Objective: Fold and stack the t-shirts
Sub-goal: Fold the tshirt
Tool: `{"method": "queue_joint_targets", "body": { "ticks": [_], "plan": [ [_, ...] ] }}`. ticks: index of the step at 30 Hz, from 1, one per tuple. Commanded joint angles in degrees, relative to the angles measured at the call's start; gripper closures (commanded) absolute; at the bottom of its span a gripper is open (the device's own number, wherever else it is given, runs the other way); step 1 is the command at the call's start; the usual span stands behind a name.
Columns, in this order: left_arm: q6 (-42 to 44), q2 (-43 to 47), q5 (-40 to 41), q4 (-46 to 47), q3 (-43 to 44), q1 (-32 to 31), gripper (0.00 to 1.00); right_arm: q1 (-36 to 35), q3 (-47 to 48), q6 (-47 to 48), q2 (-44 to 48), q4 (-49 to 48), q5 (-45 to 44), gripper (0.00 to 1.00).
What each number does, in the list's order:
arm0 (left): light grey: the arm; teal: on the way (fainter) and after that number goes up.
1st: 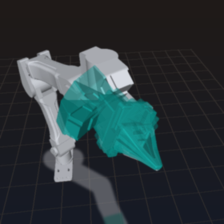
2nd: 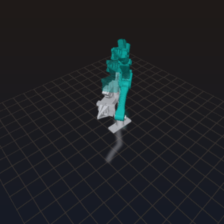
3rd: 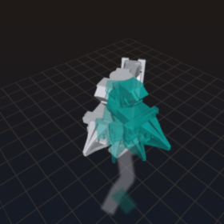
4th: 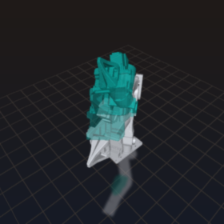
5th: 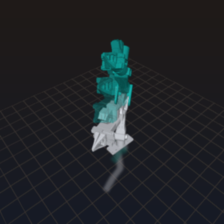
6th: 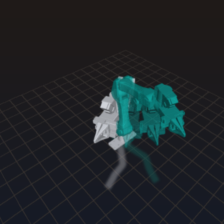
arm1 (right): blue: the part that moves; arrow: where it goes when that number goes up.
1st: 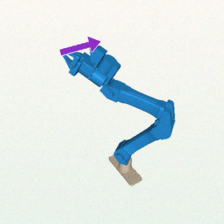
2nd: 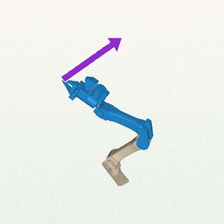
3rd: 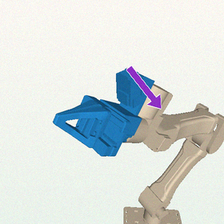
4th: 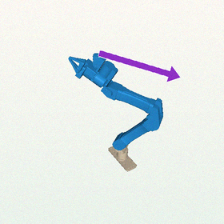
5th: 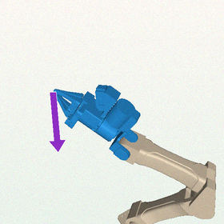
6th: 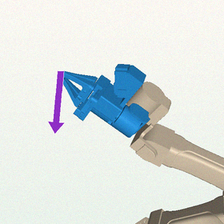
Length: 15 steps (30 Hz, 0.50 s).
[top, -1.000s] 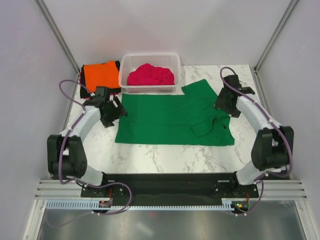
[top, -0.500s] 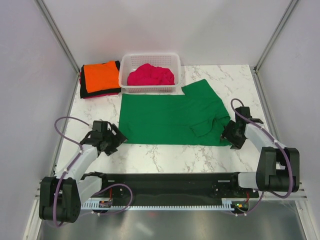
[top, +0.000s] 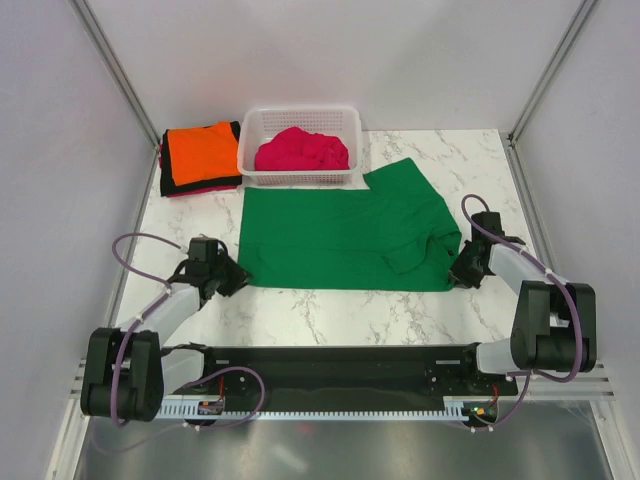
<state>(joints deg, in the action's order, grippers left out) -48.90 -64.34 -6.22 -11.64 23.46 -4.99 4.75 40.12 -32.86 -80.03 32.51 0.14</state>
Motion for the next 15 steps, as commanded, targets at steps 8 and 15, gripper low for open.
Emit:
{"method": "queue_joint_targets", "body": {
  "ticks": [8, 15],
  "plan": [
    [1.53, -0.55, 6.02, -9.59, 19.3, -0.02, 0.98, 0.26, 21.72, 1.58, -2.52, 7.46, -1.18, 1.0],
    [-0.92, 11.24, 6.49, -16.66, 15.14, -0.02, 0.98, 0.26, 12.82, 0.52, 7.95, 12.05, -1.03, 1.0]
  ]
}}
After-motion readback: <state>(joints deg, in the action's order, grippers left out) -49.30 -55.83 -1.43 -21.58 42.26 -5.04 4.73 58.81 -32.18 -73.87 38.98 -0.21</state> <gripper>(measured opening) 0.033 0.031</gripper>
